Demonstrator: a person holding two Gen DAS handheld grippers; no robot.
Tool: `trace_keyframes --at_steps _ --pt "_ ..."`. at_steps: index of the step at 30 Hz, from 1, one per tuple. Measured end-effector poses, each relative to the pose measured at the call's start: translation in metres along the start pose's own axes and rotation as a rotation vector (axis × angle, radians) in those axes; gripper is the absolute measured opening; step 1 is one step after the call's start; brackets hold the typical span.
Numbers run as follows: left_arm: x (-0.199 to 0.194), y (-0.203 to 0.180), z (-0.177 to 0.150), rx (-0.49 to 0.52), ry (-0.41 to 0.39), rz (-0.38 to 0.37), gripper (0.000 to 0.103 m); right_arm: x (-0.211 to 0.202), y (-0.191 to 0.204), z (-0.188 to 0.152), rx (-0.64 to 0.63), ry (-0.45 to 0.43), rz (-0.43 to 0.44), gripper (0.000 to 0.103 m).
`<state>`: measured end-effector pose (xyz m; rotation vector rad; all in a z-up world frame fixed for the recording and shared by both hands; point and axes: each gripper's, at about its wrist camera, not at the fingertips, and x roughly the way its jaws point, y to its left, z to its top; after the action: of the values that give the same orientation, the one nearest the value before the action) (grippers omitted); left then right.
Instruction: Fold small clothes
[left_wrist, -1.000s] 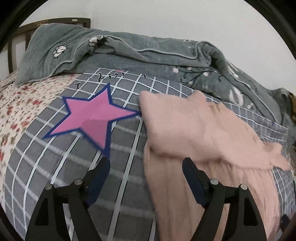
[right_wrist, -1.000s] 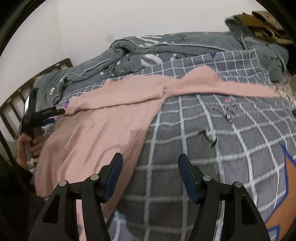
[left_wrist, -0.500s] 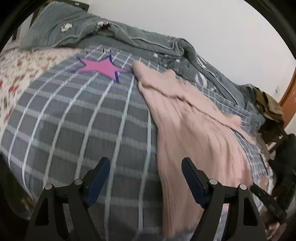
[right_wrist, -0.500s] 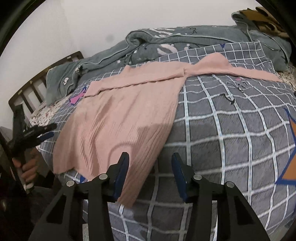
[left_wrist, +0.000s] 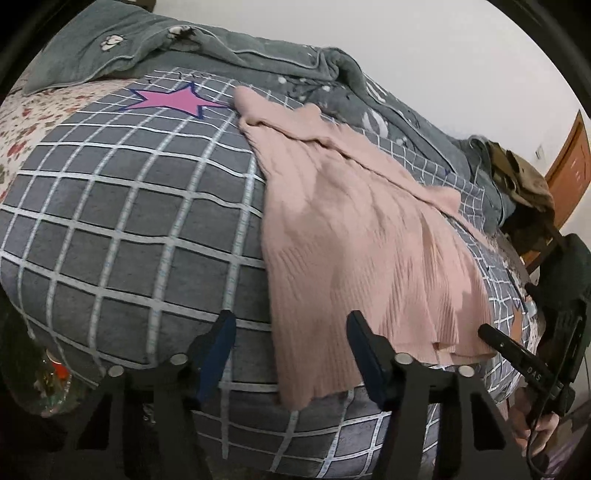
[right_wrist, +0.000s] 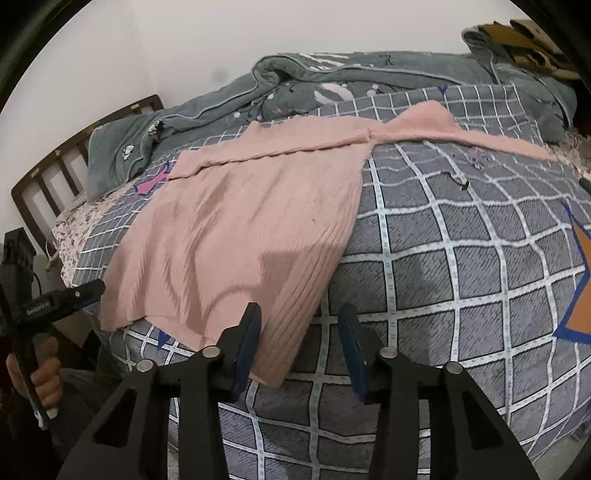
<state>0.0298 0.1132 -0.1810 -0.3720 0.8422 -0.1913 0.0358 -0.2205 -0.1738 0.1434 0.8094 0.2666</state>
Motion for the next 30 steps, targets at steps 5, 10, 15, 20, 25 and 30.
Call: trace_keyframes --at_steps 5,10,15,20,25,30 --pt "0.009 -0.01 -0.002 0.042 0.03 0.041 0.046 0.007 0.002 -0.001 -0.014 0.014 -0.012 0.034" --pt "0.014 -0.015 -0.001 0.06 0.043 0.047 0.044 0.015 0.004 -0.004 -0.019 0.027 -0.012 0.034" --pt "0.017 -0.018 -0.001 0.075 0.06 0.042 0.028 0.023 0.008 -0.005 -0.021 0.03 -0.013 0.034" --pt "0.014 -0.011 0.002 0.047 0.058 0.002 0.007 0.028 0.01 -0.003 -0.019 0.03 -0.005 0.012" --pt "-0.019 0.02 0.008 -0.054 -0.04 -0.153 0.007 0.008 0.004 0.006 -0.004 -0.008 0.061 0.005" --pt "-0.032 0.046 0.006 -0.161 -0.062 -0.276 0.007 -0.03 -0.013 0.015 0.065 -0.087 0.115 0.004"
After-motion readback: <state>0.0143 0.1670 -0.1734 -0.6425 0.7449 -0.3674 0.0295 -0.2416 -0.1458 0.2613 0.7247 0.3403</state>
